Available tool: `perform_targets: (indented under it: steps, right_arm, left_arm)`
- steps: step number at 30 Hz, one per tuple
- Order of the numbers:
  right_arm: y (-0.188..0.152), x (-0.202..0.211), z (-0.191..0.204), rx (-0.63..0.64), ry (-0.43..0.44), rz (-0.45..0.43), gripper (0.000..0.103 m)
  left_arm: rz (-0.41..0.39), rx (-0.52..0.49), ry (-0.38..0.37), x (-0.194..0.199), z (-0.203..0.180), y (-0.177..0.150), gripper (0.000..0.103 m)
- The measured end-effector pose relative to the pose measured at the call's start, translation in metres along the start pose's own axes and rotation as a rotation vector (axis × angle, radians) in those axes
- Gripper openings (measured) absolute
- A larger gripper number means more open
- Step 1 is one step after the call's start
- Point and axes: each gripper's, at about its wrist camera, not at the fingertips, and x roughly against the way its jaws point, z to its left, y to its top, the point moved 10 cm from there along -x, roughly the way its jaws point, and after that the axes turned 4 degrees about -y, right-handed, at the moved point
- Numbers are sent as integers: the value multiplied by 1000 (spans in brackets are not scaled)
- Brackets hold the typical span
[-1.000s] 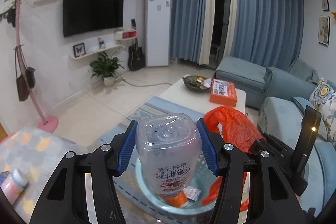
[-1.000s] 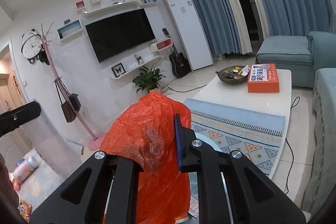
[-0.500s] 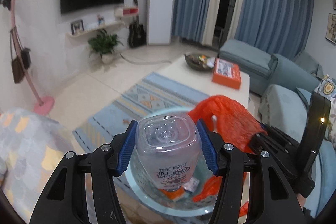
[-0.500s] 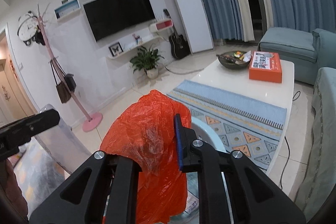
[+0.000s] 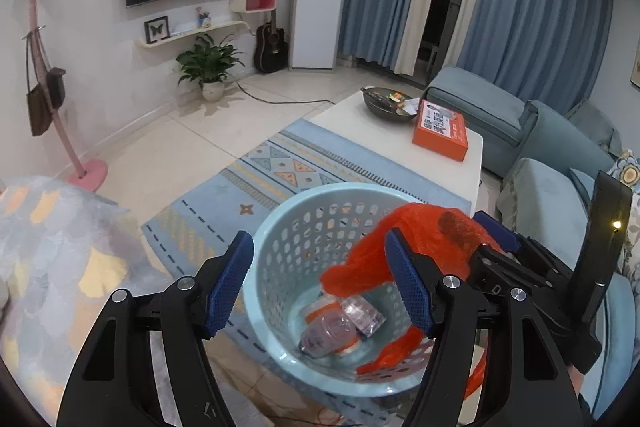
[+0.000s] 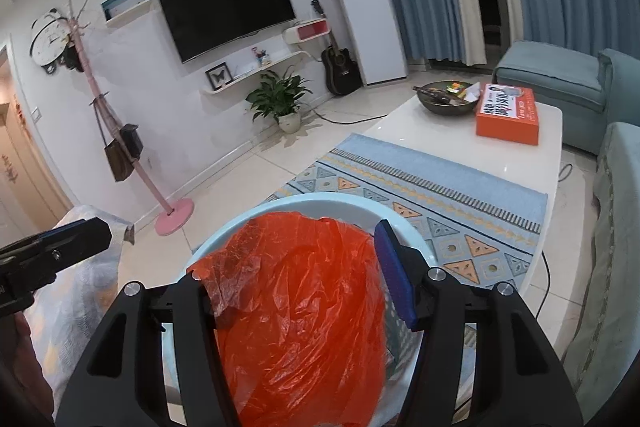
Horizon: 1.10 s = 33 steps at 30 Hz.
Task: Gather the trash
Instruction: 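Open both tools over the blue basket to drop the bottle and orange bag, then move both tools back over the table toward the remaining trash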
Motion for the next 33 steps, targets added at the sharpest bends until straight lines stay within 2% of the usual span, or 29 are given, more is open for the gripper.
perform_targets:
  steps: [1,3,5,7,8,12,16,22,26,29,33]
  right_arm:
    - [1,1,3,-1,15,3,58]
    - [2,4,7,-22,49,8,80]
    - [-4,-2,8,-35,39,81,96]
    - [-20,-14,8,17,-36,214,95]
    - [-22,-14,7,26,-50,223,95]
    - [-19,9,7,7,-51,163,95]
    - [-17,30,20,-20,-5,122,95]
    - [-27,58,70,29,102,78,95]
    - [-42,72,120,78,201,83,95]
    - [-56,87,166,153,271,81,95]
    - [-77,109,227,247,359,77,95]
  left_arm:
    - [-3,0,0,3,-1,-1,67]
    - [-11,-3,8,10,2,-1,67]
    - [-13,6,19,15,4,-2,67]
    - [-17,25,17,22,9,-3,67]
    - [-23,33,13,28,11,-3,67]
    - [-49,39,18,47,16,-3,67]
    - [-76,53,31,72,20,-6,67]
    - [-163,18,235,144,42,-33,67]
    - [-166,95,287,189,76,-68,67]
    - [-142,160,373,222,114,-98,67]
    - [-150,236,524,273,173,-130,67]
